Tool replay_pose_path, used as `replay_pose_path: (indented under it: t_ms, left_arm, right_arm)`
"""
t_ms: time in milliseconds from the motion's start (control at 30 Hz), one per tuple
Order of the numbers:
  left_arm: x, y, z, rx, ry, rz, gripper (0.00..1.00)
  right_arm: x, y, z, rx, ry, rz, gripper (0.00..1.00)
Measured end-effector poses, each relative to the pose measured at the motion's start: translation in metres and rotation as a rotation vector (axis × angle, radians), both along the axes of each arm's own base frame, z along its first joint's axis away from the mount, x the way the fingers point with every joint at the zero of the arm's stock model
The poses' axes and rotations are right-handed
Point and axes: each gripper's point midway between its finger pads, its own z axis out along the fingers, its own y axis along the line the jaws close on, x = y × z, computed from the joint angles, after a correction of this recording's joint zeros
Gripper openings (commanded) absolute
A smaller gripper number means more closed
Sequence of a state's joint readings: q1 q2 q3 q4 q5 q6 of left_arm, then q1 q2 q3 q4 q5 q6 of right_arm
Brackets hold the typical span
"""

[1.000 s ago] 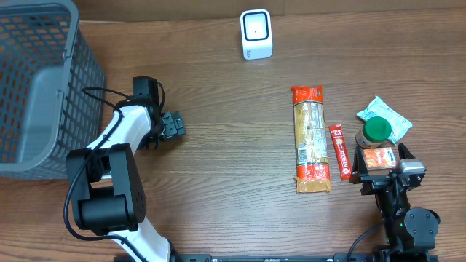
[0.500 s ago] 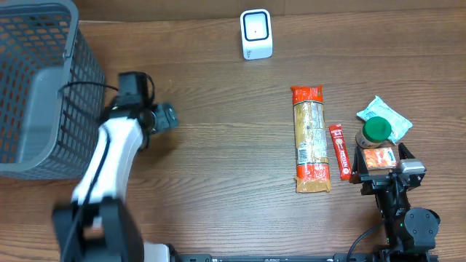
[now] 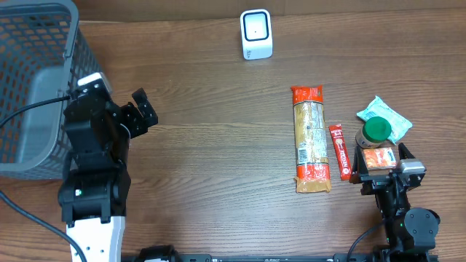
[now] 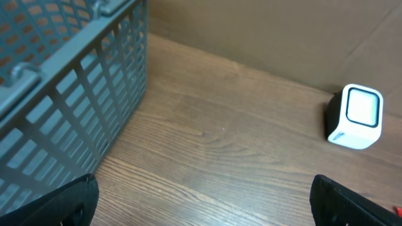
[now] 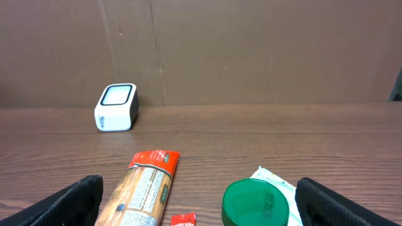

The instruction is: Scan the item barcode

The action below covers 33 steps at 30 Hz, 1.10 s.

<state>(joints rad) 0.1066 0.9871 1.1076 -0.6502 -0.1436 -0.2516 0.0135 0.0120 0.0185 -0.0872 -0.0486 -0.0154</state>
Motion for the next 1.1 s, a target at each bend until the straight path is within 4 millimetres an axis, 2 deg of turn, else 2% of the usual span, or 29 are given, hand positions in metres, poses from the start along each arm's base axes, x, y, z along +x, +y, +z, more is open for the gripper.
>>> replay_pose_path:
  t_ms: [100,233,400,633,800,967,1100]
  left_arm:
    - [-0.001,0.000,0.000,0.000,0.000,0.000,1.00]
    - [-0.007,-0.001,-0.011,-0.006,0.053,0.000,1.00]
    - [-0.031,-0.003,-0.021,-0.013,0.121,0.000,1.00]
    - [-0.073,-0.008,-0.003,-0.008,0.072,0.000,1.00]
    - [-0.105,-0.011,-0.002,-0.005,0.072,0.004,1.00]
    - [-0.124,-0.009,0.007,0.010,0.012,0.020,1.00]
    - [-0.137,-0.010,0.005,0.015,-0.032,0.023,1.00]
  right_arm:
    - [0.000,0.000,0.000,0.000,0.000,0.000,1.00]
    - [0.000,0.000,0.000,0.000,0.000,0.000,1.00]
    - [0.000,0.000,0.000,0.000,-0.001,0.000,1.00]
    - [0.000,0.000,0.000,0.000,-0.001,0.000,1.00]
    - [0.000,0.000,0.000,0.000,-0.001,0.000,1.00]
    - [0.000,0.000,0.000,0.000,0.000,0.000,1.00]
    - [0.000,0.000,0.000,0.000,-0.001,0.000,1.00]
